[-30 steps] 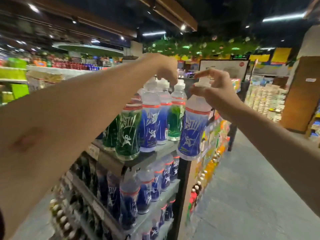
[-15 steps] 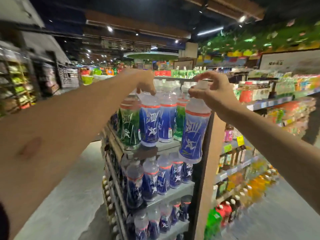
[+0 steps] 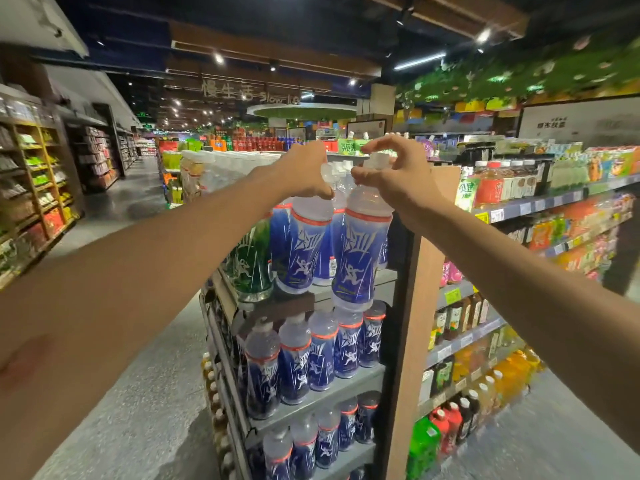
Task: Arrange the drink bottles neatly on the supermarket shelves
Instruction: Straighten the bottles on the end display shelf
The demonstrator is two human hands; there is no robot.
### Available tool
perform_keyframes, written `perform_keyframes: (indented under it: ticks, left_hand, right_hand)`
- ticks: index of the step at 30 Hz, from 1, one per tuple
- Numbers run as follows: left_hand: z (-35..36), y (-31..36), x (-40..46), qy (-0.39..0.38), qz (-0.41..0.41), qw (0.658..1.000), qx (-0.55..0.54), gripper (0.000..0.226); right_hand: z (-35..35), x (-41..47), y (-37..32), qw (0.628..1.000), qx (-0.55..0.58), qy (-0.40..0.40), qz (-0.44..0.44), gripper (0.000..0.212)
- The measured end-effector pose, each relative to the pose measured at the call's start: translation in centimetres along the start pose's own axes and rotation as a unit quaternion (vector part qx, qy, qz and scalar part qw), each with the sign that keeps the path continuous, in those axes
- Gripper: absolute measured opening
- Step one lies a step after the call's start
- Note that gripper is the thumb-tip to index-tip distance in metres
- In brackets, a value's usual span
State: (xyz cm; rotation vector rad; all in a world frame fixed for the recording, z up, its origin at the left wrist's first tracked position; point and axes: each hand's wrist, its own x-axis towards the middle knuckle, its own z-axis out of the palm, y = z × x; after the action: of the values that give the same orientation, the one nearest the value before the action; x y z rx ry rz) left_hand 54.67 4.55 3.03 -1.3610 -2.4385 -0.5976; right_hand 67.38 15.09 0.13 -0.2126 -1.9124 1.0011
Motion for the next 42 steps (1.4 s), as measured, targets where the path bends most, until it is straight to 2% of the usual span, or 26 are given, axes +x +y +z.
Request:
perform_keyframes:
  ticks: [3, 7, 15, 20, 24, 29, 34, 38, 42]
  left_hand:
    - [0.4, 0.0, -0.1, -0.006, -0.013, 1.0, 0.009, 0.061]
    - [0.5, -0.7, -0.5, 0.024, -0.014, 0.999, -0.023, 0.042]
    - [-0.3, -1.0, -1.6, 0.026, -0.033, 0.996, -0.077, 0.046]
    - [0.1, -1.4, -1.1, 0.044, -0.052, 0.996, -0.049, 0.049]
    - [0.6, -1.7, -0.7, 0.044, -0.063, 0.997, -0.018, 0.061]
    - [0.1, -2.4, -0.8, 0.033, -0.094, 0.995, -0.008, 0.051]
    - [-0.1, -2.0, -0.4, 0.038, -0.064, 0.994, 0.08, 0.045]
    - [-0.6, -2.4, -0.4, 0.044, -0.05, 0.981, 0.184, 0.044]
    - [-0.8, -3.0, -0.3, 0.052, -0.046, 0.979, 0.192, 0.051]
  right_hand:
    - [-0.1, -0.2, 0.2, 1.0, 0.009, 0.004, 0.008, 0.033]
    - [-0.4, -0.1, 0.5, 1.0, 0.015, 0.005, 0.003, 0.034]
    - [1.3, 0.8, -0.8, 0.999, 0.013, -0.023, -0.02, 0.029]
    - [1.3, 0.6, -0.6, 0.999, 0.022, 0.005, -0.028, 0.028]
    - [1.2, 0.5, -0.1, 0.999, 0.03, 0.011, -0.025, 0.027]
    - [1.1, 0.1, 0.0, 0.998, 0.041, -0.019, -0.031, 0.026]
    - [0.0, 0.6, -0.4, 0.999, 0.046, 0.006, -0.019, 0.026]
    - [-1.1, 0.5, -0.9, 0.999, 0.022, 0.017, -0.014, 0.031]
    - [-1.6, 0.2, -1.0, 1.0, 0.023, 0.016, -0.003, 0.029]
